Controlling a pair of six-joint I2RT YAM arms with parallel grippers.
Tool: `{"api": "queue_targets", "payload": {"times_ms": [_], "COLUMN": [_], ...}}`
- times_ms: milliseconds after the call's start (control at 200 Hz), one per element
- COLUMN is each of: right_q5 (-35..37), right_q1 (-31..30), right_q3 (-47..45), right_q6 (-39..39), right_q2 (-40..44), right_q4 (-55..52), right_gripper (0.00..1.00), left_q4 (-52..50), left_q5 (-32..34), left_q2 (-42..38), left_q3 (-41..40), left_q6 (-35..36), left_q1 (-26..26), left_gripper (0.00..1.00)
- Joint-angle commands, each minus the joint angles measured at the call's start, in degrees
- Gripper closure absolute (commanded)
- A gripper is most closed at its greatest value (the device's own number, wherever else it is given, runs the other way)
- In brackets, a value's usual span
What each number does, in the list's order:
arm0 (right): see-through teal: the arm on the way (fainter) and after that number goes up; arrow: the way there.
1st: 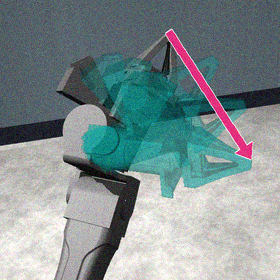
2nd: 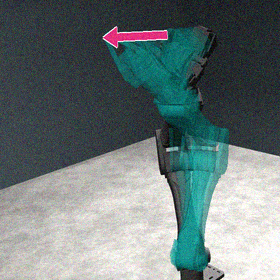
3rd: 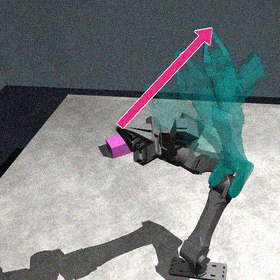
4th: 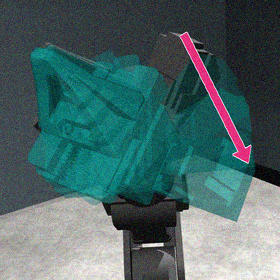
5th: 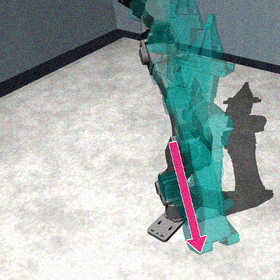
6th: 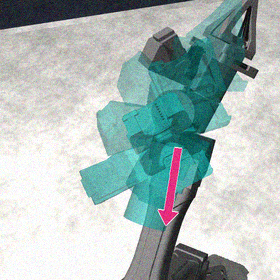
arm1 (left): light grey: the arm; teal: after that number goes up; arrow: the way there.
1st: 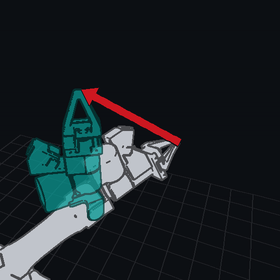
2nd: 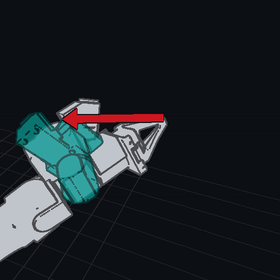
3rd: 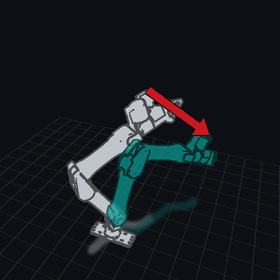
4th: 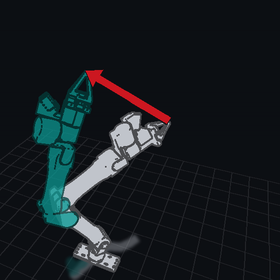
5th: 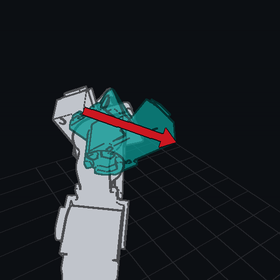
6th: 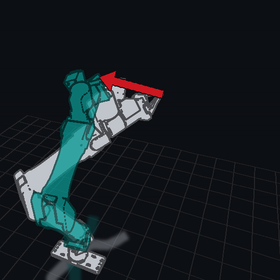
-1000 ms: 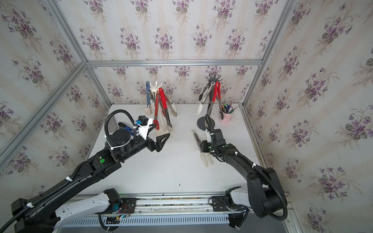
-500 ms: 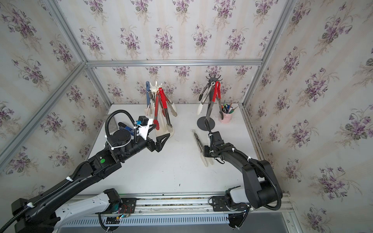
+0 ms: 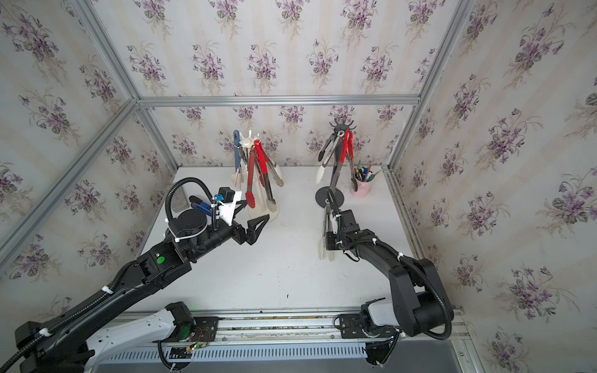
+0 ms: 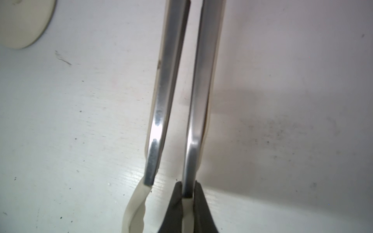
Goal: Hang food tongs on kitchen utensil racks
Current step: Pick up the food tongs from the center of the board.
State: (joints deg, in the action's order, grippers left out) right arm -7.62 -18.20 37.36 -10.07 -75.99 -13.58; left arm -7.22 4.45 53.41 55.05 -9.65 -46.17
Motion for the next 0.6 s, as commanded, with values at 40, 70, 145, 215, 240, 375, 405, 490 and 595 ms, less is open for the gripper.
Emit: {"api": "queue_targets", "payload": {"times_ms": [40, 70, 145, 215, 240, 375, 405, 490, 595], "right_q5": [-1.14, -1.83, -4.66, -7.45, -8.41, -12.75, -14.08, -17.86, -23.27], "right_q1": [0.0, 0.08, 0.02, 0.05, 0.08, 0.4, 0.44, 0.44, 0.44], "right_q3": [-0.51, -0.53, -0.76, -0.68, -0.59, -0.36, -0.33, 0.6, 1.76], "right_q6": [4.7, 5.44, 7.31, 9.29, 10.27, 14.59, 15.33, 16.91, 18.85], "right_q2": [5.91, 7.27, 10.56, 13.31, 14.45, 19.1, 19.73, 20.16, 20.81], "right_q4": [0.96, 0.66, 0.14, -0.23, -0.3, 0.33, 0.43, -0.19, -0.96], "right_gripper": [1.0, 1.0, 1.0, 1.0, 1.0, 1.0, 1.0, 1.0, 1.0], "left_q4": [0.4, 0.41, 0.45, 0.45, 0.45, 0.54, 0.49, 0.54, 0.78], "left_q5": [0.74, 0.67, 0.47, 0.34, 0.23, -0.64, -0.83, -1.28, -1.37], "left_q2": [0.18, 0.28, 0.53, 0.89, 1.03, 2.09, 2.35, 2.75, 2.92], "left_q3": [-0.02, 0.05, 0.23, 0.43, 0.49, 1.13, 1.25, 1.62, 1.56], "left_q6": [-0.37, -0.41, -0.2, -0.06, -0.05, 0.13, 0.1, 0.11, 0.1], "left_q1": [0.12, 0.12, 0.12, 0.12, 0.12, 0.12, 0.1, 0.12, 0.1], "left_gripper": [0.01, 0.01, 0.01, 0.01, 0.01, 0.01, 0.01, 0.01, 0.01]}}
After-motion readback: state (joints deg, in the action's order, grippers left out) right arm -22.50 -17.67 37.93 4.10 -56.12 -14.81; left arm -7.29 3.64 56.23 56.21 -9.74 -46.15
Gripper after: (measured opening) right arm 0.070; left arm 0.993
